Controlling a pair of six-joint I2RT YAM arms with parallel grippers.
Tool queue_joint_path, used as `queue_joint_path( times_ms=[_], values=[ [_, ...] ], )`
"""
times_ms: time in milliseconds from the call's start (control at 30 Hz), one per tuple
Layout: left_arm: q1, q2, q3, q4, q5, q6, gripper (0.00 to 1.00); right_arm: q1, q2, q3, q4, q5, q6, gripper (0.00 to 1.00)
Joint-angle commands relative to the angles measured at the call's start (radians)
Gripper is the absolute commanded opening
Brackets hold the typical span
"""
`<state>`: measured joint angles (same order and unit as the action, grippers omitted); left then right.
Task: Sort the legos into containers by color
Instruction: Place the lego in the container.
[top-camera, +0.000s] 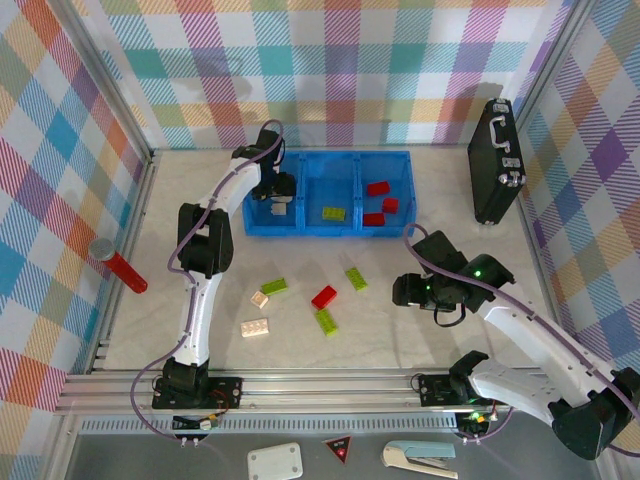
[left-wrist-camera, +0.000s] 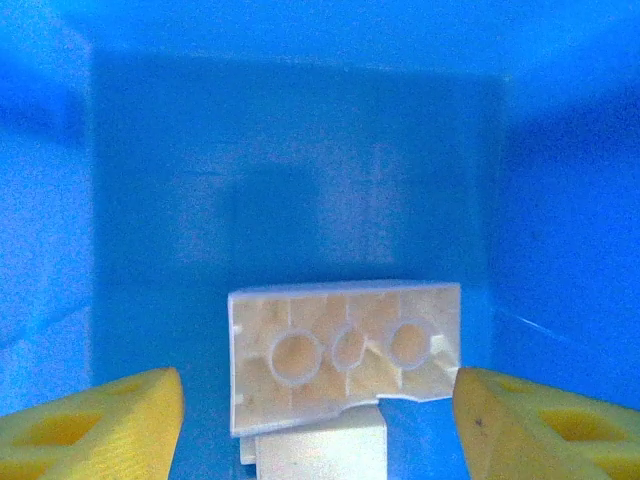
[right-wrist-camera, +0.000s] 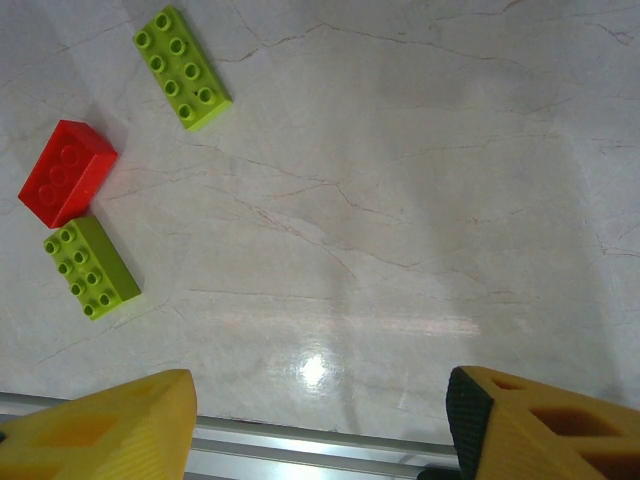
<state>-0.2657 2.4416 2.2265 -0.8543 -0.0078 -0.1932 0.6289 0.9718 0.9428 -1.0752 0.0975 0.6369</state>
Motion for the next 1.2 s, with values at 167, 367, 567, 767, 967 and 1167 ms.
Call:
queue_joint_path(
  times_ms=[167,367,567,767,967,1167],
  values=[
    [0.008,-0.073,-0.013,0.004,0.03,0.0,0.73,0.006,-0.012,-0.013,-0.014,0.007,0.008,0.68],
    [0.006,-0.157,-0.086,0.016,0.038,0.003,0.73,0.006,-0.006,-0.021,0.007,-0.001,0.003,0.68],
    [0.006,-0.231,-0.113,-0.02,0.035,0.018,0.73,0.006,0.035,-0.002,0.017,-0.005,-0.03,0.68],
    [0.006,-0.341,-0.191,-0.031,0.039,0.039,0.73,0.006,0.095,0.047,0.032,-0.018,-0.058,0.68],
    [0.01,-0.475,-0.315,-0.043,0.024,0.08,0.74,0.006,0.155,0.087,0.047,-0.034,-0.084,0.68],
    [0.029,-0.621,-0.483,-0.046,0.007,0.123,0.74,0.006,0.248,0.149,0.063,-0.046,-0.122,0.68]
  ],
)
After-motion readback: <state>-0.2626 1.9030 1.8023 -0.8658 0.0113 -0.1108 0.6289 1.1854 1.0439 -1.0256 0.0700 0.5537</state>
